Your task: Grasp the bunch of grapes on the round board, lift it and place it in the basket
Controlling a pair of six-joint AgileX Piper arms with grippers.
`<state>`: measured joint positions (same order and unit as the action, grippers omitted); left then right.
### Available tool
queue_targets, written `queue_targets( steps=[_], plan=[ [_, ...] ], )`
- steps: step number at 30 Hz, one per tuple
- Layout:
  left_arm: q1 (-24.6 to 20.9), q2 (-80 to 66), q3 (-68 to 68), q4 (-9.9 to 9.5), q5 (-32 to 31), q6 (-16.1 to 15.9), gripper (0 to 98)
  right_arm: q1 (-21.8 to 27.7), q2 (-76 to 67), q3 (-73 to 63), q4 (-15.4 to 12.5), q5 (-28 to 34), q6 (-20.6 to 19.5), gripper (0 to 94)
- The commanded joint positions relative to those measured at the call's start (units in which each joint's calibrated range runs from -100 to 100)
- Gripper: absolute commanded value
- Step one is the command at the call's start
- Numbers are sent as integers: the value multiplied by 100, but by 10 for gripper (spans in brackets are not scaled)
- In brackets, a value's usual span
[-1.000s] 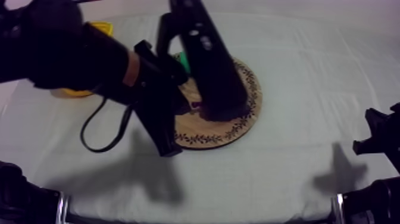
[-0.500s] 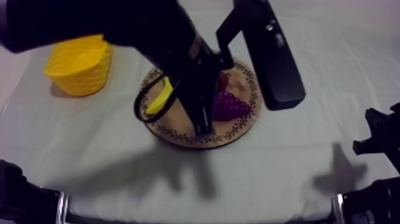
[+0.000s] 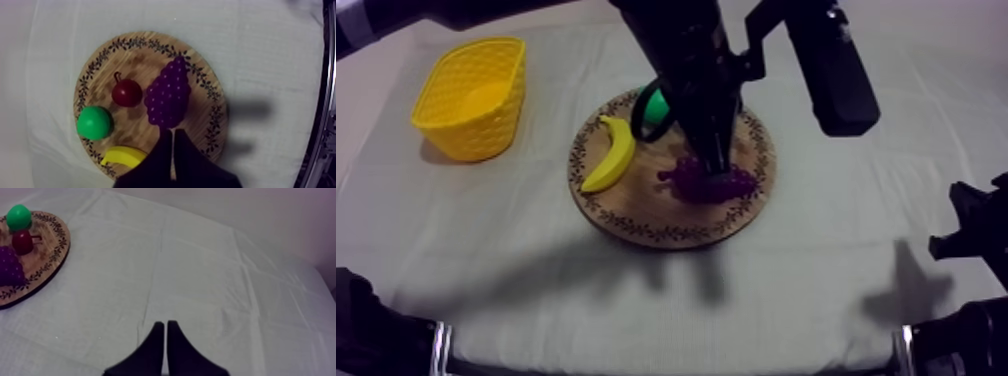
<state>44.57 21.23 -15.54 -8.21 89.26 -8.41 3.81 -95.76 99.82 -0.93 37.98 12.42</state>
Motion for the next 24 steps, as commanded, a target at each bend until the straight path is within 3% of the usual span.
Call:
queue_targets(
  steps=[1,16,24],
  plan=[
    [-7,21,-73,17,34,-31,25,1,0,-4,-2,0,1,3],
    [-189,166,-37,131,287,43,616,1,0,-4,-2,0,1,3],
    [-173,314,-15,137,350,96,791,1,0,-4,-2,0,1,3]
  ],
)
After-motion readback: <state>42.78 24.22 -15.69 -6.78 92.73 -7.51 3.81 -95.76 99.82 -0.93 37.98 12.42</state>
